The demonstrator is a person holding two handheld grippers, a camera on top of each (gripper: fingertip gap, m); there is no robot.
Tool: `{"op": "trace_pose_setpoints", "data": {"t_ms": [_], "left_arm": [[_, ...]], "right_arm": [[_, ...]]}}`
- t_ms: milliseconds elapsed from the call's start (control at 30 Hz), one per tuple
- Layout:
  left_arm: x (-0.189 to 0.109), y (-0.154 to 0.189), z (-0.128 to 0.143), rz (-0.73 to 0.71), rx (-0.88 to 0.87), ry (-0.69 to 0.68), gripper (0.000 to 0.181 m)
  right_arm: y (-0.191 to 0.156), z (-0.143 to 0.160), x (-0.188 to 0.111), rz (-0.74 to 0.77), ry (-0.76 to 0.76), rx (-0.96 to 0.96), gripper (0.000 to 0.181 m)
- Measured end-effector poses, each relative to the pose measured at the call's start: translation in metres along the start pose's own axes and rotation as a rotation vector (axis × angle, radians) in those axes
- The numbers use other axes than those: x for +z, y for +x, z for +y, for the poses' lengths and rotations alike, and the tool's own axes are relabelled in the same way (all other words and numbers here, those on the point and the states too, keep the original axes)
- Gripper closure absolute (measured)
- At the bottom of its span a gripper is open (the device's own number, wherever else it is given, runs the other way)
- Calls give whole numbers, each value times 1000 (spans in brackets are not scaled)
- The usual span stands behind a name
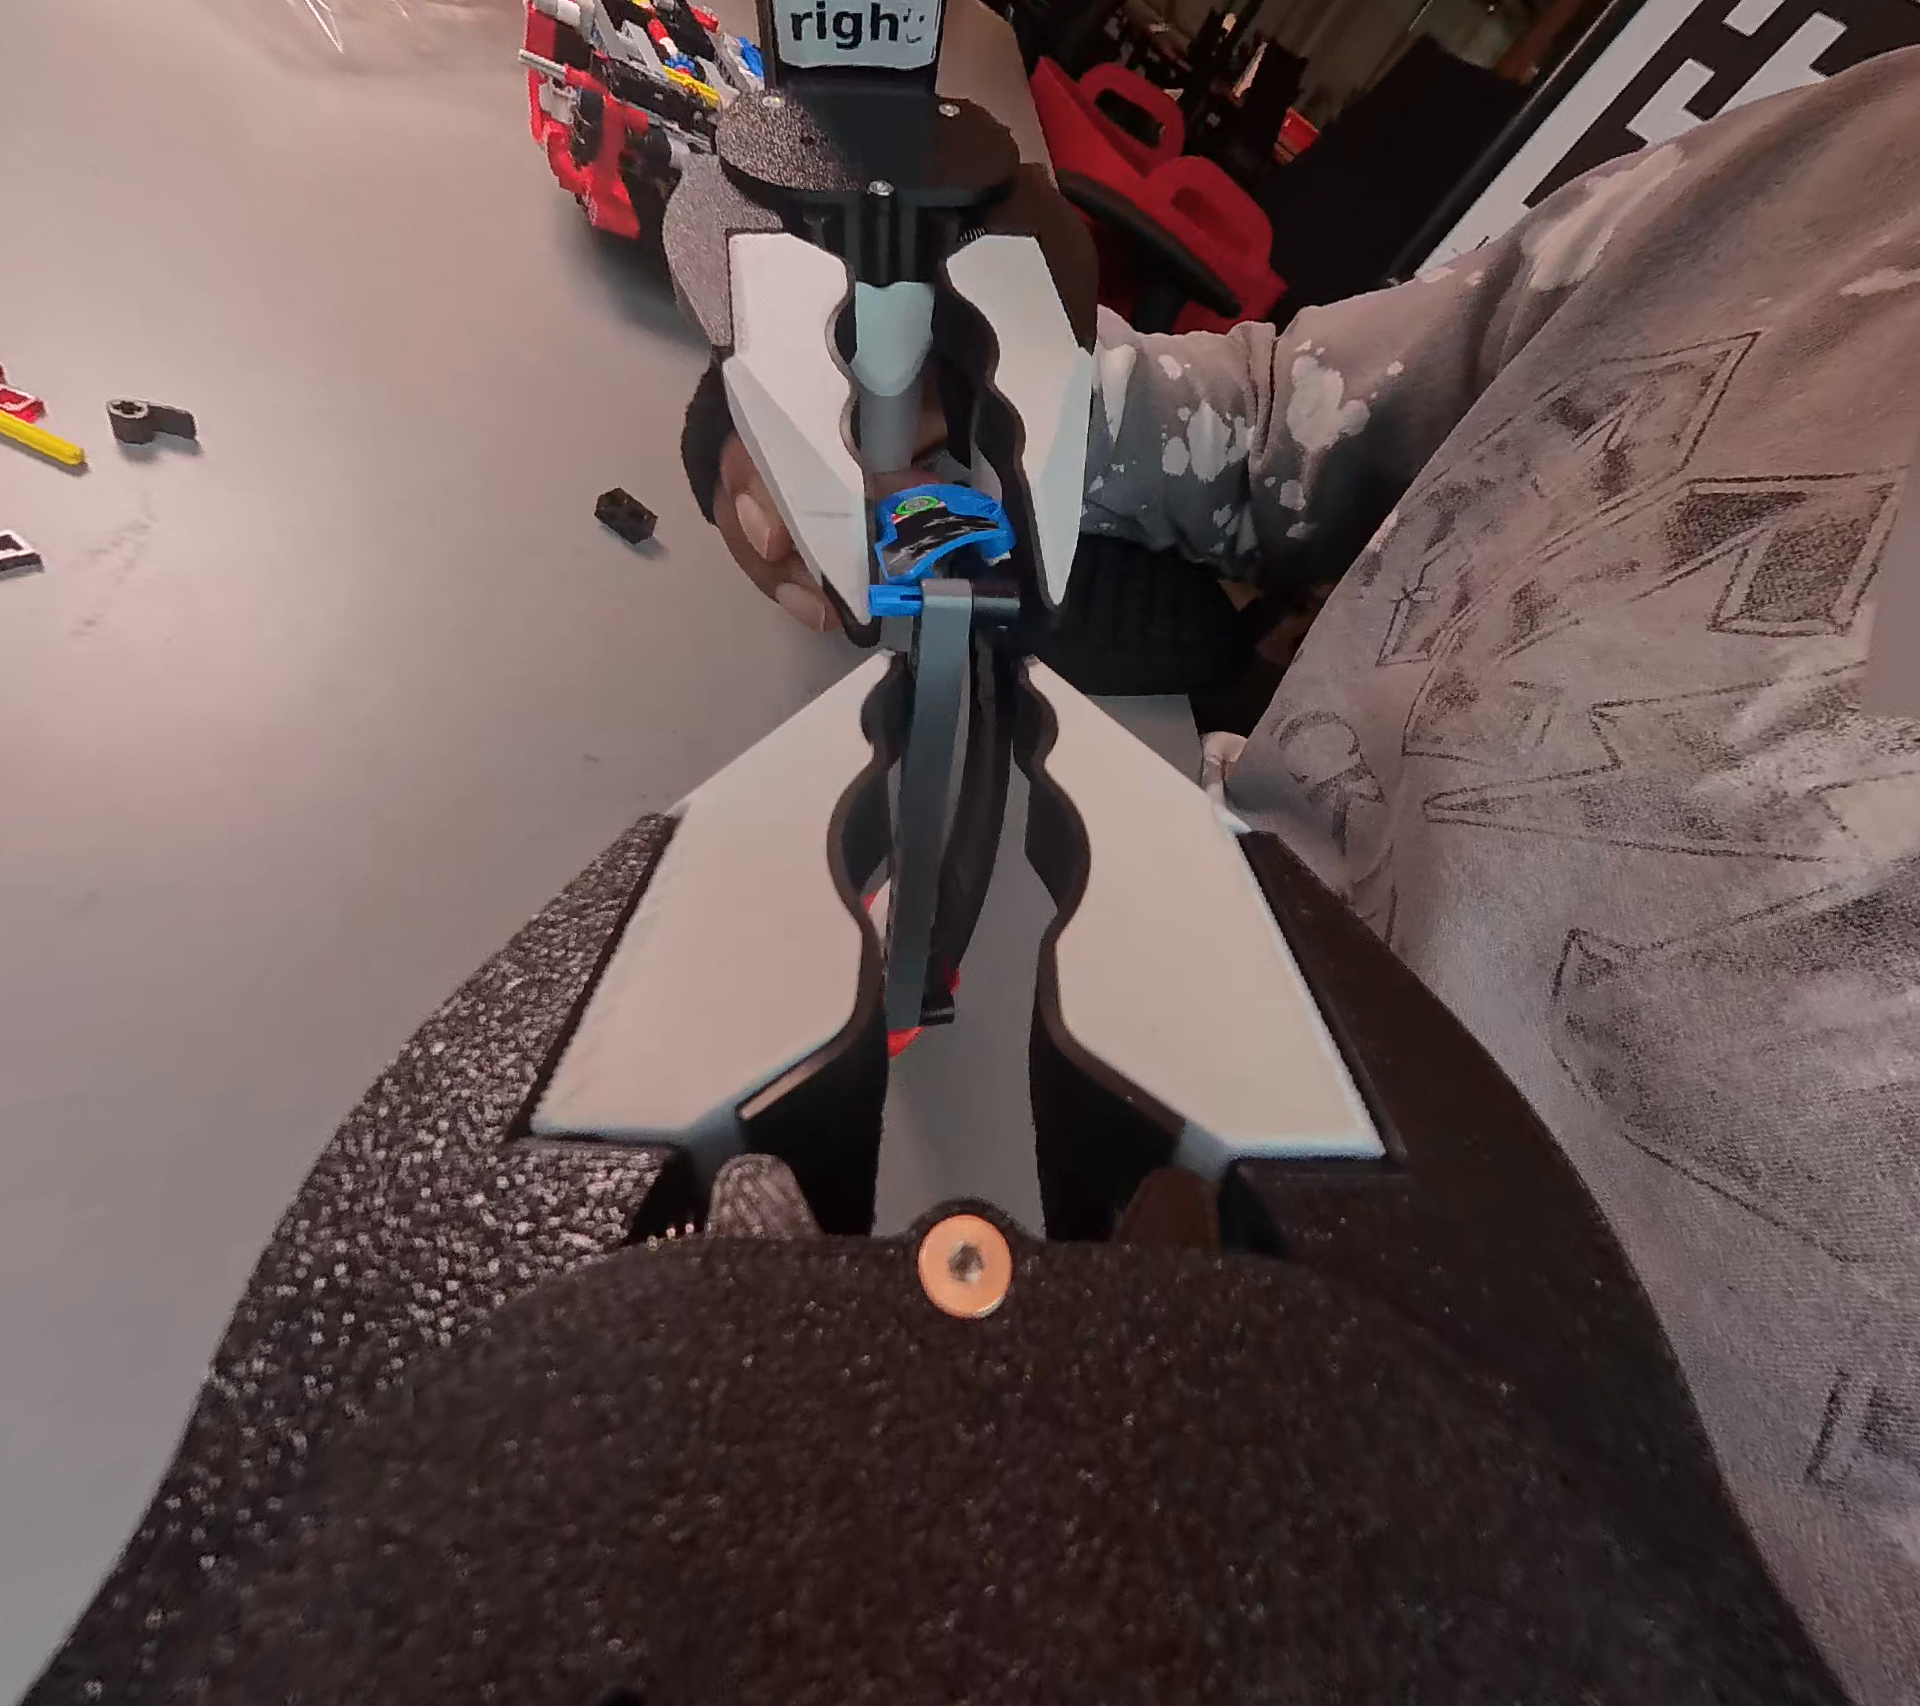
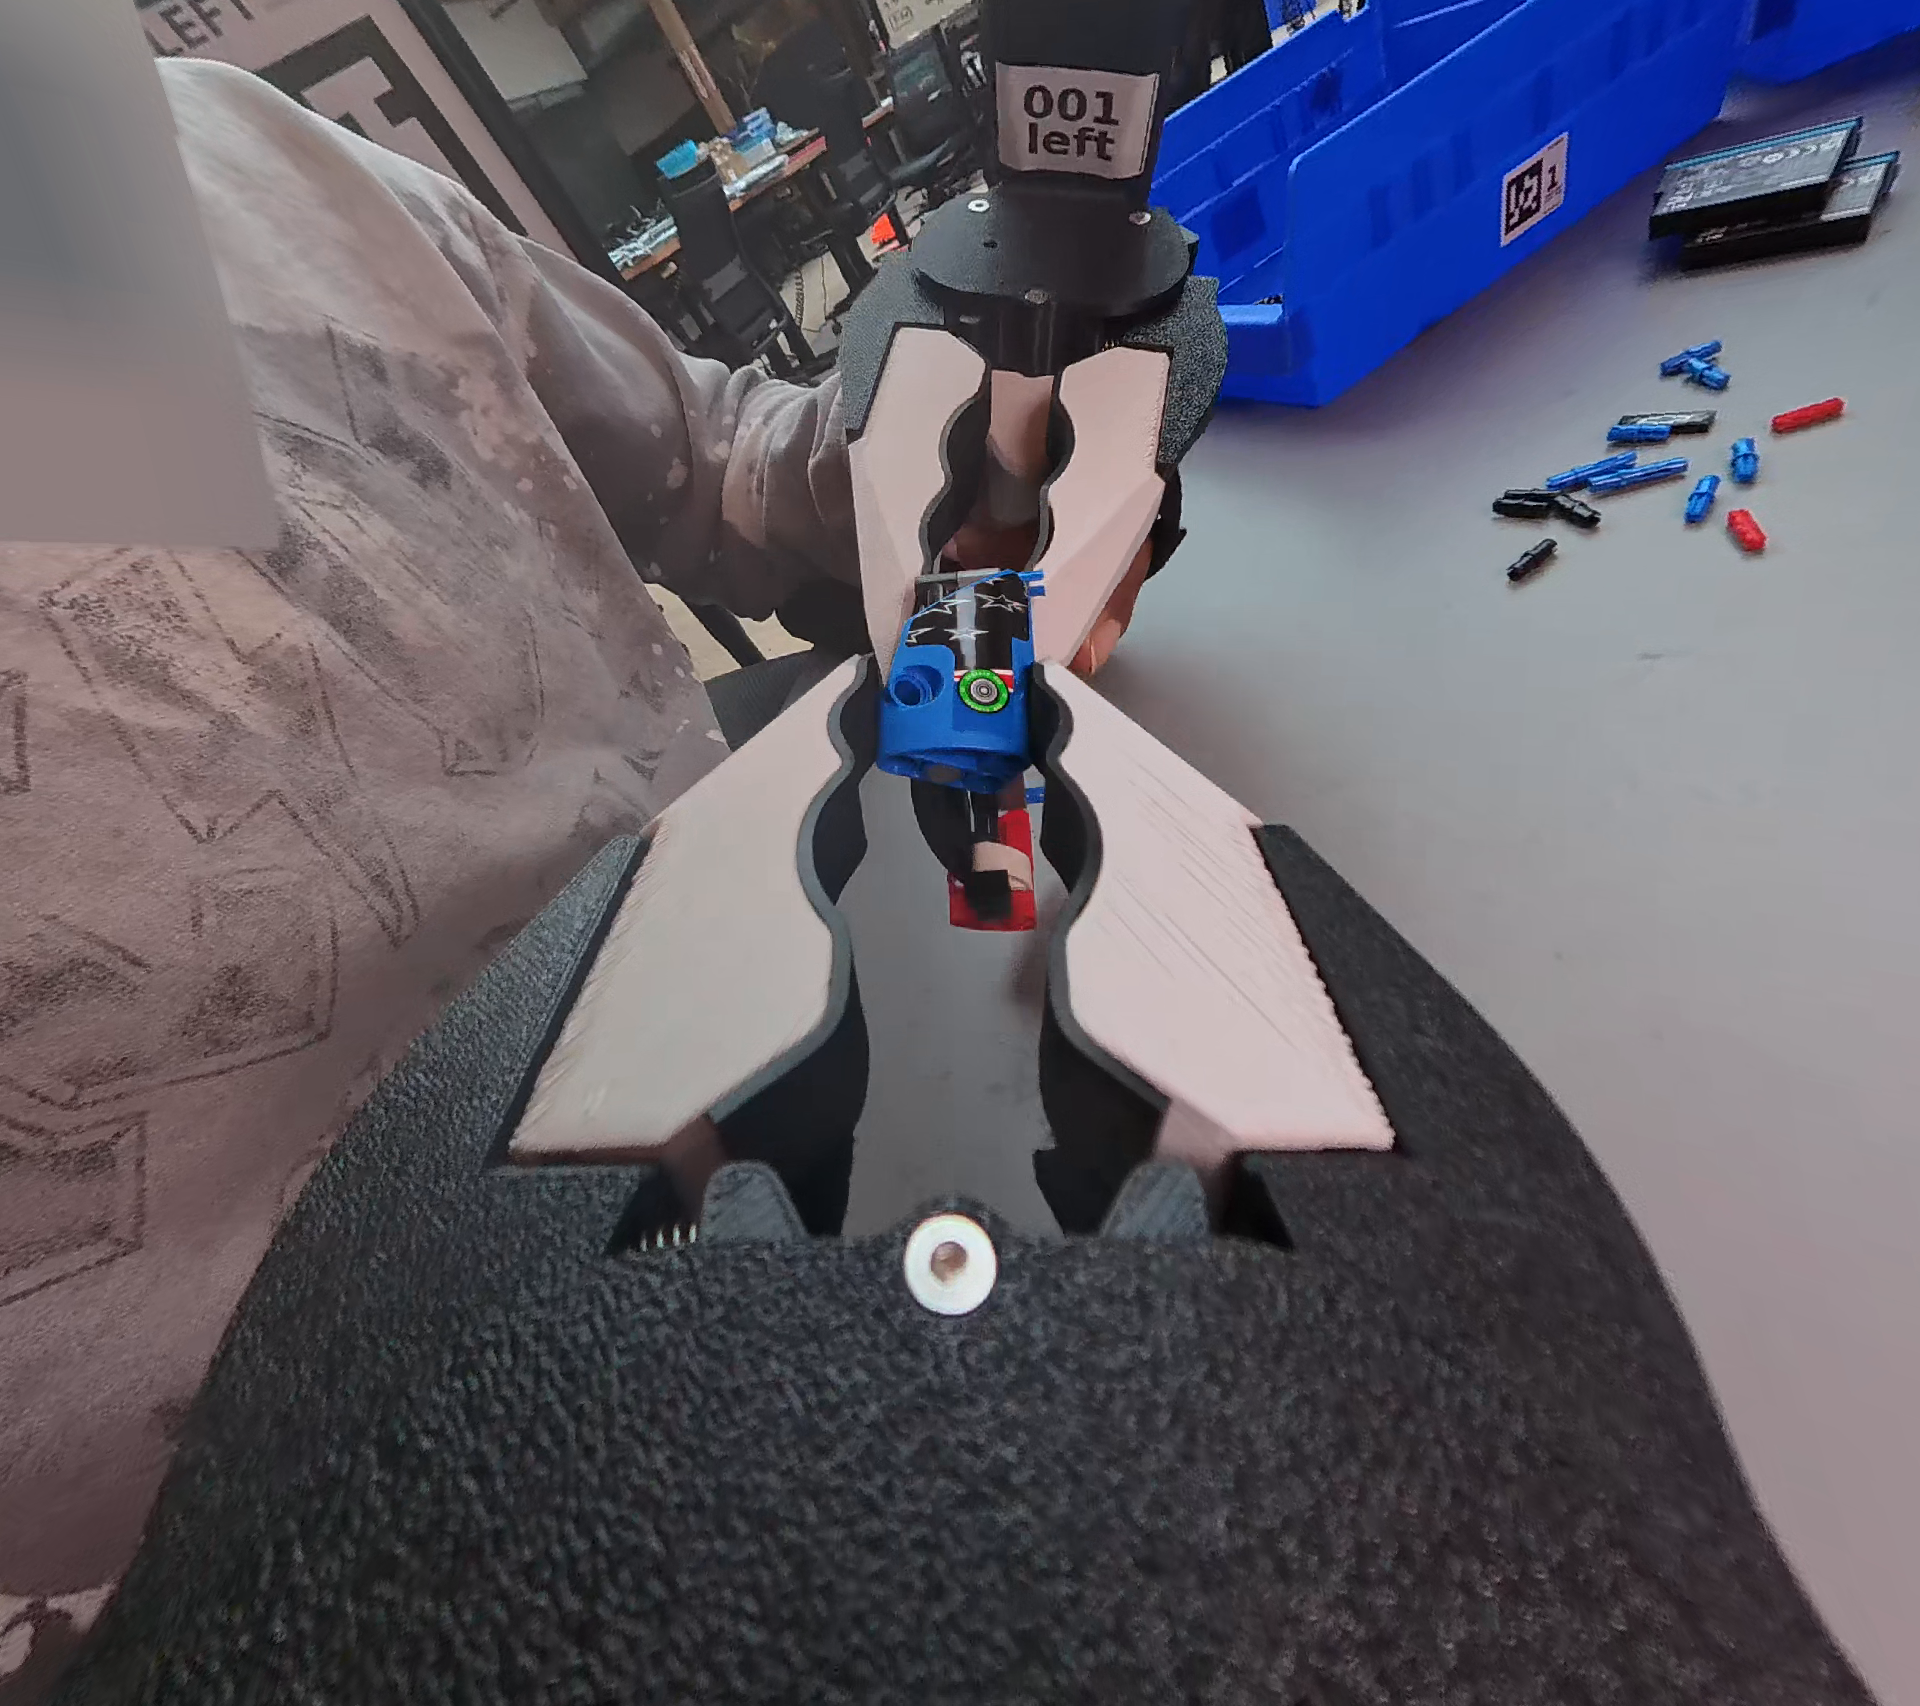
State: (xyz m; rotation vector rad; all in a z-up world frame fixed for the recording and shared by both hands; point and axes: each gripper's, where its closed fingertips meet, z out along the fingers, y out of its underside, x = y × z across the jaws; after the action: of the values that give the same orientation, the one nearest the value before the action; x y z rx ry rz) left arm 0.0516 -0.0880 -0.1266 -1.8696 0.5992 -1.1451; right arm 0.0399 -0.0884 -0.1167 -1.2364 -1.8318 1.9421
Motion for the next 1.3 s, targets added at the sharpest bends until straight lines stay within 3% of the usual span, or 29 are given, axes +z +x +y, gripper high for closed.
{"op": "trace_pose_setpoints", "data": {"t_ms": [200,333,500,600,700,933,1000,1033,1067,1133,1300], "left_arm": [[-9,-2,-15,41,-96,104,166],[-16,-7,-29,46,-151,225,167],[-21,-12,-43,35,-172,340,165],[-25,-11,-44,36,-179,326,164],[-27,-9,-41,57,-200,313,174],[-27,-4,-40,54,-177,276,176],[-63,-15,-57,32,-215,412,179],[-70,-21,-53,-24,-188,397,181],[-62,-20,-43,-43,-158,331,178],[-50,-15,-44,8,-182,327,177],[-57,-30,-40,19,-259,329,176]], "right_arm": [[8,-1,-4,43,30,-6,151],[13,-5,-3,42,81,58,137],[7,-18,15,-21,185,145,174],[4,-26,8,-59,240,139,180],[-3,-22,6,-79,194,87,180],[-12,-20,-3,-148,164,62,180],[-3,-41,-40,-114,322,76,181],[4,-43,-51,-53,328,46,181],[4,-35,-47,-32,264,14,181],[0,-25,-31,-62,205,22,180],[12,-30,-42,-55,242,89,180]]}}
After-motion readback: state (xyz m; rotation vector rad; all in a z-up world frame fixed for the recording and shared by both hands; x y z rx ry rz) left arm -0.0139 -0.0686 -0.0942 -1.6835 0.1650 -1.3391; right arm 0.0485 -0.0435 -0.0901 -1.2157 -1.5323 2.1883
